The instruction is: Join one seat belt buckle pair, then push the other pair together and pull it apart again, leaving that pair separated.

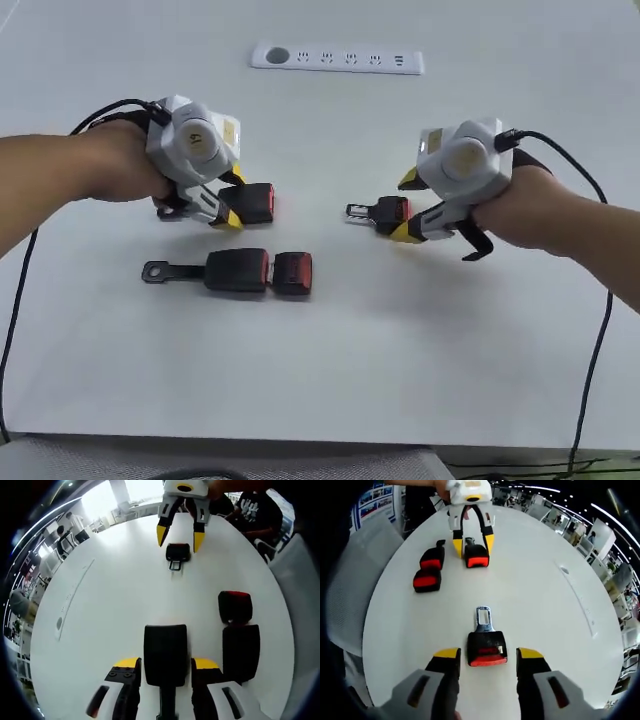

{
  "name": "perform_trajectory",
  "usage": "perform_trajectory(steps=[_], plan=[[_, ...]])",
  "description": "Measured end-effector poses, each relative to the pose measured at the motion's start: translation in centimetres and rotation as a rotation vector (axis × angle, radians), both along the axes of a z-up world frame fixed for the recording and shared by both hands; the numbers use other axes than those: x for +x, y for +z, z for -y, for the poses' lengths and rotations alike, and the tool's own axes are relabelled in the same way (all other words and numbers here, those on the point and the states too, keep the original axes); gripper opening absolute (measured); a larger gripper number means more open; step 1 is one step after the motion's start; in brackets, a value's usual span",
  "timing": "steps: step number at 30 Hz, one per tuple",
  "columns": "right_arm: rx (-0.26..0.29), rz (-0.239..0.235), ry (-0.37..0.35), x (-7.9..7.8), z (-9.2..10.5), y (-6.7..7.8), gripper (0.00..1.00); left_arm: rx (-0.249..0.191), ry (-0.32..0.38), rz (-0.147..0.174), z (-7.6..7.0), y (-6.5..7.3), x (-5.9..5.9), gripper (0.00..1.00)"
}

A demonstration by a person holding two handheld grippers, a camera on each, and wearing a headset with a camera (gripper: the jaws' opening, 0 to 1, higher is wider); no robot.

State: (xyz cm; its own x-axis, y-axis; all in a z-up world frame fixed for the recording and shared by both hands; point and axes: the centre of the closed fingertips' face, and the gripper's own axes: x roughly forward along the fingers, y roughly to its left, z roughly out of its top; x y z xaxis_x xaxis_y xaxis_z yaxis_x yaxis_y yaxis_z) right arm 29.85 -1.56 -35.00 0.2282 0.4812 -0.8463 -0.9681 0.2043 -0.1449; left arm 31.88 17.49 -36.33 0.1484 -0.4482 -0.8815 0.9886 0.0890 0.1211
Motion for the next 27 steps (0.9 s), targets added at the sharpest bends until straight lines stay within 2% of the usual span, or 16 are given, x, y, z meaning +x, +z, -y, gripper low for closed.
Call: perform_trajectory(steps=[2,4,8,9,11,12,13,14,16,18,19,21,24,27], plan=[[0.012,0.000,-0.046,-0.3,0.4,0.6,0.49,-0.004,0.010,0.014,-0.1,1.0,-0.4,0.41],[0.037,0.009,-0.063,-1.0,0.3,1.4,0.53,-0.023,0.019,0.042,-0.3,2.7,-1.2,0.42],[0.078,0.020,-0.078,-2.9,-0.3,2.8,0.57,-0.055,0.054,0.075,-0.8,4.7,-2.8,0.44],[0.113,0.026,-0.114,-3.5,-0.7,3.4,0.57,-0.082,0.097,0.073,-0.9,5.2,-3.6,0.44],[0.136,0.024,-0.153,-4.0,-0.9,3.7,0.58,-0.124,0.116,0.075,-1.0,5.9,-5.1,0.45],[0.147,0.012,-0.177,-4.4,-1.0,3.8,0.61,-0.121,0.117,0.084,-1.2,6.1,-5.6,0.47],[0.146,0.011,-0.182,-4.8,-1.1,3.8,0.63,-0.118,0.139,0.111,-1.6,6.3,-6.1,0.51],[0.148,0.017,-0.176,-5.1,-1.2,4.0,0.64,-0.118,0.145,0.110,-1.8,6.3,-6.6,0.55],[0.161,0.022,-0.175,-6.1,-1.6,4.3,0.66,-0.131,0.163,0.111,-2.3,6.6,-7.9,0.56],[0.168,0.047,-0.172,-6.9,-1.9,4.7,0.71,-0.145,0.198,0.113,-2.9,6.9,-8.9,0.58],[0.180,0.065,-0.160,-7.4,-2.1,5.1,0.72,-0.154,0.220,0.103,-3.2,6.9,-9.5,0.59],[0.212,0.061,-0.169,-7.8,-2.2,5.2,0.73,-0.164,0.248,0.093,-3.8,7.1,-10.5,0.61],[0.215,0.067,-0.187,-8.8,-2.0,5.5,0.77,-0.186,0.287,0.097,-4.6,7.8,-11.5,0.65],[0.239,0.064,-0.227,-9.2,-1.7,5.9,0.82,-0.200,0.317,0.106,-5.4,8.2,-11.9,0.69]])
